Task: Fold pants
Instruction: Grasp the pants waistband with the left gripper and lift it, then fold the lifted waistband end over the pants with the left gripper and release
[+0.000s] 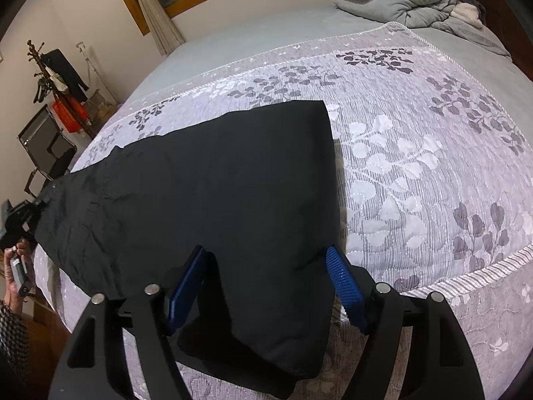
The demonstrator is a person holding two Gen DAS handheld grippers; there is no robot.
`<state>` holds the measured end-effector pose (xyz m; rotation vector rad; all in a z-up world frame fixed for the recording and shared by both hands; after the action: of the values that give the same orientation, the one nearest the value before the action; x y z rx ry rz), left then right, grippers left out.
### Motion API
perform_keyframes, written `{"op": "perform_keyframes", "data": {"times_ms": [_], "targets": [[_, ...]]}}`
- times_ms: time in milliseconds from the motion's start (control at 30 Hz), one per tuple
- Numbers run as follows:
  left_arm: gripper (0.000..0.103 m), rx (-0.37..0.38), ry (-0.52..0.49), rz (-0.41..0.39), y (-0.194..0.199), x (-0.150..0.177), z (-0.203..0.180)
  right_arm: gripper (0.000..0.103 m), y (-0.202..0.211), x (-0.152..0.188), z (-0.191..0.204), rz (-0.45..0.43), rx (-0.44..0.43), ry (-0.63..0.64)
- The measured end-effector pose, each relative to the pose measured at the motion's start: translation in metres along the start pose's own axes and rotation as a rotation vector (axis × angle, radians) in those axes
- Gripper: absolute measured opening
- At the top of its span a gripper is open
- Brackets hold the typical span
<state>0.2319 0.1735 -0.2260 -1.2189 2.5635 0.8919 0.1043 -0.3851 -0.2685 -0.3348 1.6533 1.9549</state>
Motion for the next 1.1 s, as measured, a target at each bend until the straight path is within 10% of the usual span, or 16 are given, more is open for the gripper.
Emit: {"op": "perform_keyframes", "data": {"times_ms": [533,1100], "targets": [[0.018,0.005,-0.421,0.013,0.011,0.052,-0.129,0.075,0.001,0.000,-0.001,-0.005,-0.007,-0.002],[0.022,-0.140,-0.718,0.056,-0.010,0.093,-0.167,0.075,0.019,-0.007,-0.005,-0.052,-0.011,-0.007]]}}
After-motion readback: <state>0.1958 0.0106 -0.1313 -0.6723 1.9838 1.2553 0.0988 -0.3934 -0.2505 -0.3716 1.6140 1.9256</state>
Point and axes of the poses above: each gripper's, at about its wrist camera, not at the fingertips, and y roughly against the way its jaws point, z to its left, x to its underside, the point moved 9 cm from there along -y, roughly the way its jaws point, and after that the axes turned 6 degrees about x, right-handed, at the moved point
